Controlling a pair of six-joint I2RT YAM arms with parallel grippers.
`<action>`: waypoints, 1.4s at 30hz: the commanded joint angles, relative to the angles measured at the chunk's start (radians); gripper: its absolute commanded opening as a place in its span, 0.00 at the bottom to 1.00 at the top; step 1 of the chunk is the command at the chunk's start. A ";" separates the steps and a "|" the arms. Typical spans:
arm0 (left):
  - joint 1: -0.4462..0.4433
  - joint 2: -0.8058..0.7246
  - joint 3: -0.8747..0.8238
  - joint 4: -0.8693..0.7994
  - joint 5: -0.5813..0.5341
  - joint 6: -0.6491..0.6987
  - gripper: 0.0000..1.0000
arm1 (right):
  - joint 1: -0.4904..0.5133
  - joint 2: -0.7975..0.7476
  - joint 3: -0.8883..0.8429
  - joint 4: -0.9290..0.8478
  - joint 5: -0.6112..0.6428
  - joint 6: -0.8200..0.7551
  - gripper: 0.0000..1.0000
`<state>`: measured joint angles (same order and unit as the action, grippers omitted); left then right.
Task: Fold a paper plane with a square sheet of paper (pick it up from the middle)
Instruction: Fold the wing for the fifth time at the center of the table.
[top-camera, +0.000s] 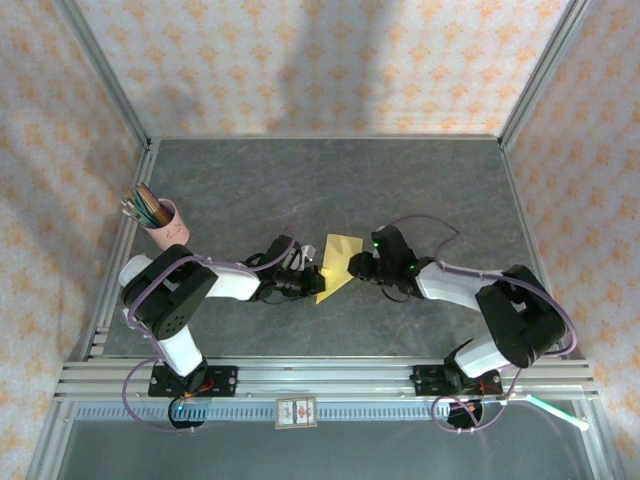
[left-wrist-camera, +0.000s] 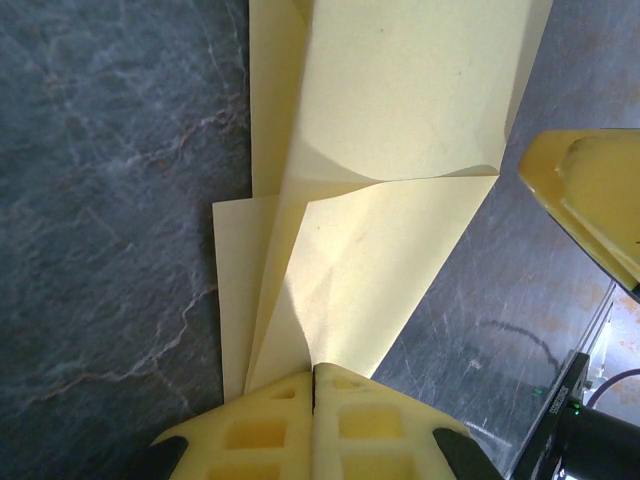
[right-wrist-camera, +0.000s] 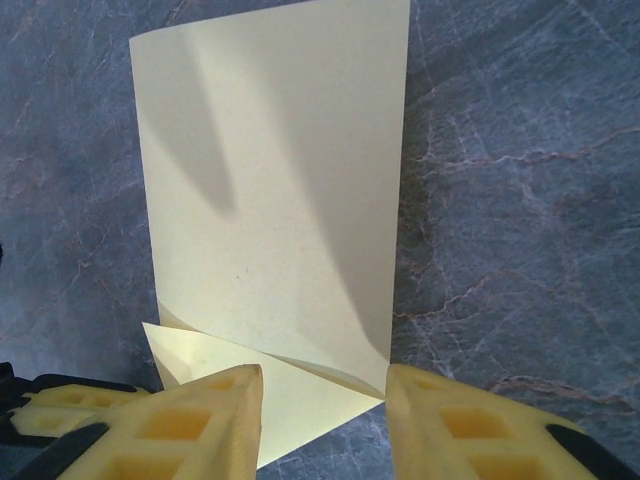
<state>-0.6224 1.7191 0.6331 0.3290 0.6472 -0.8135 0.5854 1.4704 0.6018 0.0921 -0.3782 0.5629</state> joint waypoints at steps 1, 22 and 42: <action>0.007 0.019 -0.026 -0.050 -0.132 0.022 0.00 | -0.009 0.023 -0.012 0.025 -0.015 -0.011 0.38; 0.007 0.007 -0.014 -0.061 -0.133 0.034 0.00 | -0.010 0.018 -0.033 0.080 -0.019 0.000 0.25; 0.005 -0.042 0.025 -0.041 -0.121 0.063 0.07 | -0.010 -0.042 -0.035 0.058 -0.024 0.069 0.00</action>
<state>-0.6258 1.7088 0.6411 0.3191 0.5995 -0.7929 0.5785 1.4586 0.5587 0.1574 -0.4023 0.6006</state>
